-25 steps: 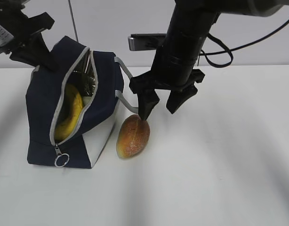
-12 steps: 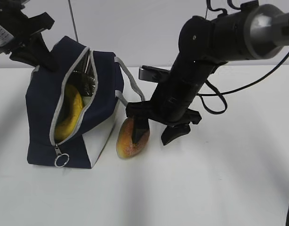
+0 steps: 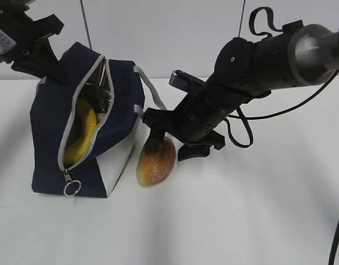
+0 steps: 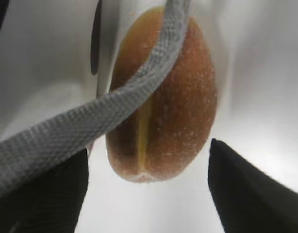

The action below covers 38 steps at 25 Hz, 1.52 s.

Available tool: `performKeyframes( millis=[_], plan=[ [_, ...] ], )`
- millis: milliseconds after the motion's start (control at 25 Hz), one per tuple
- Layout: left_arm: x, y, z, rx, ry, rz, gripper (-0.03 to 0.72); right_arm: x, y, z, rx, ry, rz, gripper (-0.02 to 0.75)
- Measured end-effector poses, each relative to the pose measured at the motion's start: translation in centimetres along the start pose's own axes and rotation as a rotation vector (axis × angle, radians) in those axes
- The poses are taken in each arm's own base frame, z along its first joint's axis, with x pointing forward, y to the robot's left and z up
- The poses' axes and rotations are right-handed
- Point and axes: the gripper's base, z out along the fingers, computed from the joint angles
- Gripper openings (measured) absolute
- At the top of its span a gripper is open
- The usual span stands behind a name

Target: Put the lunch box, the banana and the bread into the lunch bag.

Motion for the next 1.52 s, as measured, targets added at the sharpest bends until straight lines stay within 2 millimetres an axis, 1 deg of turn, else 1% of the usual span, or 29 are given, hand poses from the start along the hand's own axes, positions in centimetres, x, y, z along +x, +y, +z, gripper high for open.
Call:
performKeyframes(
  millis=[160, 440, 680, 760, 960, 1040, 1160, 1320, 1520],
  plan=[
    [0.0, 0.0, 0.0, 0.0, 0.0, 0.0, -0.001, -0.4, 0.0, 0.2, -0.006, -0.04, 0.027, 0.565],
    [0.0, 0.0, 0.0, 0.0, 0.0, 0.0, -0.001, -0.3, -0.9, 2.3, 0.002, -0.035, 0.074, 0.616],
    [0.0, 0.0, 0.0, 0.002, 0.003, 0.0, -0.001, -0.3, -1.2, 3.4, -0.012, -0.044, 0.13, 0.616],
    [0.0, 0.0, 0.0, 0.002, 0.003, 0.0, -0.001, -0.4, -1.2, 3.4, -0.015, -0.053, 0.134, 0.592],
    [0.0, 0.0, 0.0, 0.002, 0.003, 0.0, -0.001, -0.5, -1.2, 3.4, -0.019, -0.064, 0.139, 0.48],
    [0.0, 0.0, 0.0, 0.002, 0.003, 0.0, -0.001, -0.5, -1.2, 3.4, -0.019, -0.064, 0.135, 0.448],
    [0.0, 0.0, 0.0, 0.002, 0.004, 0.0, -0.001, -0.5, -1.2, 3.4, -0.019, -0.064, 0.119, 0.429],
    [0.0, 0.0, 0.0, 0.002, 0.004, 0.002, -0.001, -0.7, -0.9, 2.2, -0.019, -0.068, 0.06, 0.425],
    [0.0, 0.0, 0.0, 0.002, 0.004, 0.002, -0.001, -0.4, -1.1, -0.7, 0.01, 0.01, -0.032, 0.423]
  ],
)
